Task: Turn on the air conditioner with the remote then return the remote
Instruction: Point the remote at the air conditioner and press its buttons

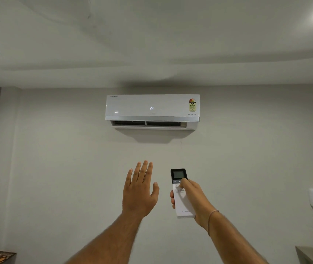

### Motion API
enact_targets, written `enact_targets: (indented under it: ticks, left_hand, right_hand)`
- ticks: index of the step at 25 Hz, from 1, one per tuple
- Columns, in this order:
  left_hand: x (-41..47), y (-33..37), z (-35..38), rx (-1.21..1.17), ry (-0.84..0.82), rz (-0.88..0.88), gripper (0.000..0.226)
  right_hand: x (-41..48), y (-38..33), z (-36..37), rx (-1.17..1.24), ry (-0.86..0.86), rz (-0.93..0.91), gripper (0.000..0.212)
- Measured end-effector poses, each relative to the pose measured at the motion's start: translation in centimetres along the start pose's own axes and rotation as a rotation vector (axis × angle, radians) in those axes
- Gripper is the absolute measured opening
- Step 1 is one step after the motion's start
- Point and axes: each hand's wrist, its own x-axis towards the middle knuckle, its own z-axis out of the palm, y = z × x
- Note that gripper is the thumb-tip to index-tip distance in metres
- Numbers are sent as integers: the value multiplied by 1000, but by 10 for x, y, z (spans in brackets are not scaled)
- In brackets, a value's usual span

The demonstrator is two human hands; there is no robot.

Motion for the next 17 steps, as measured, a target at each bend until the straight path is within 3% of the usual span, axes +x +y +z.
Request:
enact_targets:
  ticks: [17]
  left_hand:
    - [-1,1,0,-6,4,-7,73]
  right_hand:
    - [4,3,0,57,4,62,31]
